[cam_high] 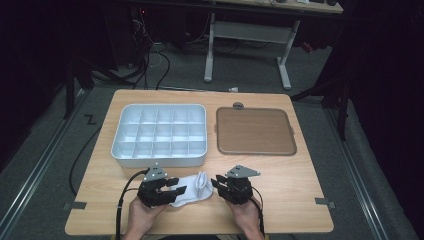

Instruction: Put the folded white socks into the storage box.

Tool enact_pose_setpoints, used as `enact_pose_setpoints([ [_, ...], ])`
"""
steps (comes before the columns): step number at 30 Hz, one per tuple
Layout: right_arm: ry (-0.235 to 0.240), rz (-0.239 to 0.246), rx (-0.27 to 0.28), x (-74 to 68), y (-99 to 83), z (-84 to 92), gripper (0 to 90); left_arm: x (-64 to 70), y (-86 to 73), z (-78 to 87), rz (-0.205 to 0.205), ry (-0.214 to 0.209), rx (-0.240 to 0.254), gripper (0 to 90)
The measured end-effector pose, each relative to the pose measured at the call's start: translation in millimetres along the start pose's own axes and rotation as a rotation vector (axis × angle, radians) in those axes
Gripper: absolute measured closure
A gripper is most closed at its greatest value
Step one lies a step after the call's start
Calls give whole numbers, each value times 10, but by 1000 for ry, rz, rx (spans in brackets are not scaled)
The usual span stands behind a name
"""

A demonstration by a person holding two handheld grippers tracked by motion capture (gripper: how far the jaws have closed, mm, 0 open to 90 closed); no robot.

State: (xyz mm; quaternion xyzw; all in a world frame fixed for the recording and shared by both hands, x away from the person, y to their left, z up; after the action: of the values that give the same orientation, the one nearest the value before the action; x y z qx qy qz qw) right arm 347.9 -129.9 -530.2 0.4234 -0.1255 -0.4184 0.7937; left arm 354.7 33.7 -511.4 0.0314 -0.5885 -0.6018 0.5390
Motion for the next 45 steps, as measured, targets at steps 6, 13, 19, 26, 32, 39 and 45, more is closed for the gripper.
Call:
enact_pose_setpoints([
  [6,8,55,3,-108,102,49,740,-117,-61,49,-16,45,3,555],
  [13,35,111,-19,-276,169,-19,743,-179,-129,45,-8,63,-5,551],
  [19,56,144,-51,-385,160,-119,737,-201,-187,19,-12,72,-14,540],
  [26,45,147,-118,-346,22,-281,732,-230,-231,-5,-15,83,-18,532],
  [32,35,137,-129,-268,-83,-301,838,-237,-250,-22,-25,94,-20,529],
  [39,10,155,-66,-276,-47,-170,845,-275,-346,-69,-55,149,-50,538],
  [45,-24,155,-83,-231,-123,-127,845,-269,-371,-85,-68,157,-35,551],
])
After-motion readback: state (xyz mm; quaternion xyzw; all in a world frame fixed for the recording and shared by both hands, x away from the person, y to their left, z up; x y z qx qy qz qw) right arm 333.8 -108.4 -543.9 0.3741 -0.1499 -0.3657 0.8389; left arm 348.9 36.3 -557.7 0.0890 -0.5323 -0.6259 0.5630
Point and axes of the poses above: each handheld gripper's, and its own axes: z roughly backward along the jaws, y roughly out of its top, x roughly to its right, the point moved 6 cm from there along -z, roughly forward along the jaws, and after that the axes turned 3 degrees about y, right-handed, at the moved point
